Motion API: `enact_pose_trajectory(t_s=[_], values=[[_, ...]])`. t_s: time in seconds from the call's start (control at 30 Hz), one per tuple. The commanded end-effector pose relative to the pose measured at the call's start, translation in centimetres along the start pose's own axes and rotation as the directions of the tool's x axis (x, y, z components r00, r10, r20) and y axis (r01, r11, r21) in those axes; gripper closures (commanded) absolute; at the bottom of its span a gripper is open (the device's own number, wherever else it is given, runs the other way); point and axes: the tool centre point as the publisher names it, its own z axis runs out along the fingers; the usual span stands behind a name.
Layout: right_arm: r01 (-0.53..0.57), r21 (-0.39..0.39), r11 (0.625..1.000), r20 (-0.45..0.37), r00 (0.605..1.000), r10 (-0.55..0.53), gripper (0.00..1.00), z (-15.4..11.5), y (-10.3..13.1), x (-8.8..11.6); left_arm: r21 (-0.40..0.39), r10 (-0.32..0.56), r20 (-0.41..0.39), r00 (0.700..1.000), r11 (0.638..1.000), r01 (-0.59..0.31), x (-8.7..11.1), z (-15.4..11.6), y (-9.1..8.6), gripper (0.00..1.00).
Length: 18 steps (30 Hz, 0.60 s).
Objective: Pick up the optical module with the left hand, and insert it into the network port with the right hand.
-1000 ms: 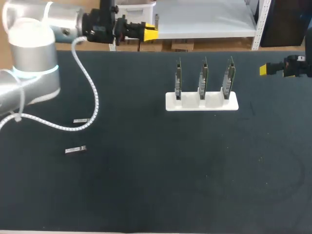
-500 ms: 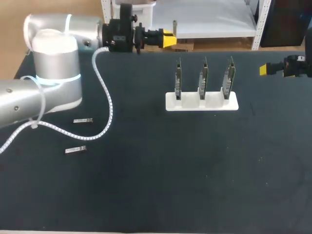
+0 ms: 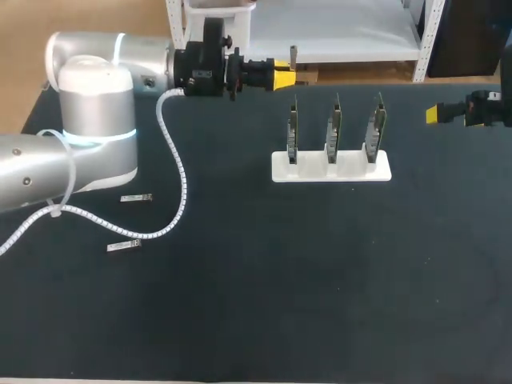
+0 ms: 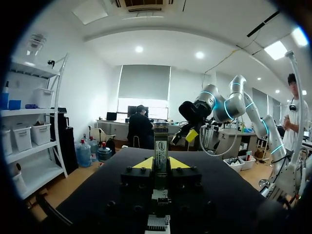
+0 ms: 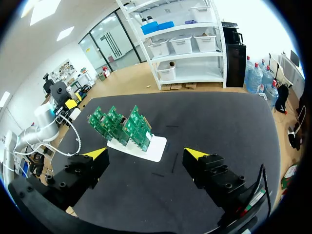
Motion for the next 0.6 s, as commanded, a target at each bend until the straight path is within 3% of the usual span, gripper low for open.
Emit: enact_pose_trajectory(t_s=[0.03, 0.6], values=[[0.0, 0.0, 1.0, 0.0, 1.0, 0.0, 0.0, 0.0, 0.0, 0.0, -0.009, 0.004, -0.001, 1.0, 1.0, -0.004, 0.2, -0.3, -0.9, 1.0], [0.0, 0.0, 1.0, 0.0, 1.0, 0.0, 0.0, 0.0, 0.0, 0.0, -0.026, -0.011, -0.012, 1.0, 1.0, 0.01, 1.3, 0.7, -1.6, 1.0]])
